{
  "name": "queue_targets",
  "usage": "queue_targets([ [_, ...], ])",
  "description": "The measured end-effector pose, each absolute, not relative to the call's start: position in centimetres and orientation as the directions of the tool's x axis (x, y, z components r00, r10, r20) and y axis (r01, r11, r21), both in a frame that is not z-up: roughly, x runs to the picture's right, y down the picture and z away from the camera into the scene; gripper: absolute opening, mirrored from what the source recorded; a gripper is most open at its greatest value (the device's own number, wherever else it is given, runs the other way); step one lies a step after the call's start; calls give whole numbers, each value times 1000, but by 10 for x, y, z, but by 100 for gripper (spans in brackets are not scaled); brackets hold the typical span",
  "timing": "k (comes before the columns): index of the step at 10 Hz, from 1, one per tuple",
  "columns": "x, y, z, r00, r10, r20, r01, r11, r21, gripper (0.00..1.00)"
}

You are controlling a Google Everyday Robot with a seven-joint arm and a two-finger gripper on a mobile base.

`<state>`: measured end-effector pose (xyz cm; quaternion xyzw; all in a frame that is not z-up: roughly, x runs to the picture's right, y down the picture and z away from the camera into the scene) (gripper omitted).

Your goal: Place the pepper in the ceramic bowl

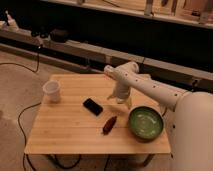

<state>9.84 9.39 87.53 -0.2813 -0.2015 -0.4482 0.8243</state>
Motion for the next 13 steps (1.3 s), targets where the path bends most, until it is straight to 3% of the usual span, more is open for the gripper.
queue_targets([
  [6, 68, 119, 851, 539, -620, 571, 840, 444, -311, 80],
  [13, 52, 190, 842, 541, -559, 628, 836, 439, -329, 80],
])
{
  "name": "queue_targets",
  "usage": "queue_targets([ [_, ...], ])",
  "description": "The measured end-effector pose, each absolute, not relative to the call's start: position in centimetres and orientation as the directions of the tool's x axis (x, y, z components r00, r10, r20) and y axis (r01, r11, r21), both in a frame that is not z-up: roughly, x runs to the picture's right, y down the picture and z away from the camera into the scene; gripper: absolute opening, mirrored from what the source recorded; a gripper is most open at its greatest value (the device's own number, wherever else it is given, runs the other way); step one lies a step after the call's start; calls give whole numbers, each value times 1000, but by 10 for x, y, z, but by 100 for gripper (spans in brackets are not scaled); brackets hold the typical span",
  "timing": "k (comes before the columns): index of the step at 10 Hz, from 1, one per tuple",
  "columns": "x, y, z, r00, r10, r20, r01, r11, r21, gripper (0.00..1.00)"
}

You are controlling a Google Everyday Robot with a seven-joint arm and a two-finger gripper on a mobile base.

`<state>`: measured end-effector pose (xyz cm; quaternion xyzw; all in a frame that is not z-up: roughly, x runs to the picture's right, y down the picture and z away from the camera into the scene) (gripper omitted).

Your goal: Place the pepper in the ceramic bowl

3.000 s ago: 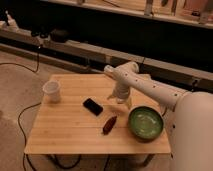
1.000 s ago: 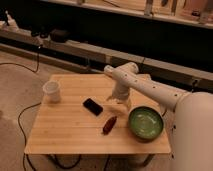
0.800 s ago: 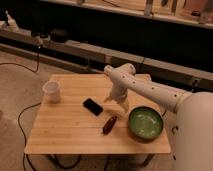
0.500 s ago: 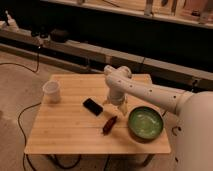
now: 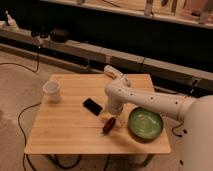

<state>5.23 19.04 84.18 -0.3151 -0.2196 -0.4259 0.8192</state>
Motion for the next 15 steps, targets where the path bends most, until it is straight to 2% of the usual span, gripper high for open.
queue_targets([
  [2, 58, 206, 850, 518, -574, 634, 853, 401, -334, 75],
  [7, 43, 209, 871, 481, -590, 648, 872, 397, -285, 25],
  [9, 40, 201, 868, 470, -602, 646, 878, 396, -269, 11],
  [12, 61, 168, 847, 500, -636, 588, 866, 394, -309, 10],
  [15, 91, 124, 806, 579, -624, 525, 815, 469, -341, 10],
])
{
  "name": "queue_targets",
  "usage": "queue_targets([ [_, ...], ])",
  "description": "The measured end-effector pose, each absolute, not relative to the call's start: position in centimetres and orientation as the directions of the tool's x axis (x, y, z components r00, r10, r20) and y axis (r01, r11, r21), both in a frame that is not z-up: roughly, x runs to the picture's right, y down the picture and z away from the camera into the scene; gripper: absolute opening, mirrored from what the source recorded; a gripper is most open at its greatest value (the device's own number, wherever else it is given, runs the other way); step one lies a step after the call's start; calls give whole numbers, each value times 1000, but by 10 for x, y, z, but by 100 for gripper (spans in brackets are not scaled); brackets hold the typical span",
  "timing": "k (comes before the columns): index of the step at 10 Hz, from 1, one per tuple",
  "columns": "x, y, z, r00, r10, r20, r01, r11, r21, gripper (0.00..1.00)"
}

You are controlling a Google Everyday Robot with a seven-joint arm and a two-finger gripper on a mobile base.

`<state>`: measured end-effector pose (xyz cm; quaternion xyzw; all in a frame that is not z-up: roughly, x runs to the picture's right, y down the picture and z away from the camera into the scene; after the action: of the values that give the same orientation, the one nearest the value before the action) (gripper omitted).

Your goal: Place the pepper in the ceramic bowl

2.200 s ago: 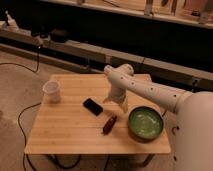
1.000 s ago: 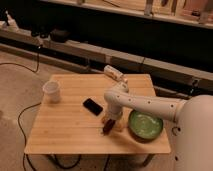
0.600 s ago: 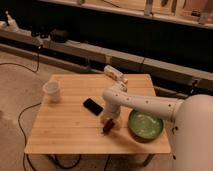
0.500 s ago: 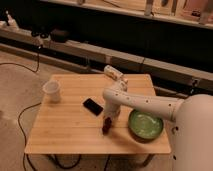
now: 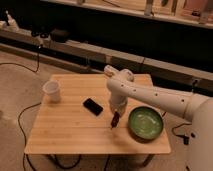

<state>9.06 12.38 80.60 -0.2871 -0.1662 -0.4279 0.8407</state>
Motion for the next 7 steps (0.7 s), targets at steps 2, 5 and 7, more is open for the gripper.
queue_targets([
  [2, 122, 104, 781, 647, -589, 484, 762, 525, -380, 10],
  [5, 210, 117, 755, 815, -444, 373, 580, 618, -530, 12],
  [7, 258, 141, 753, 895, -326, 304, 446, 664, -601, 29],
])
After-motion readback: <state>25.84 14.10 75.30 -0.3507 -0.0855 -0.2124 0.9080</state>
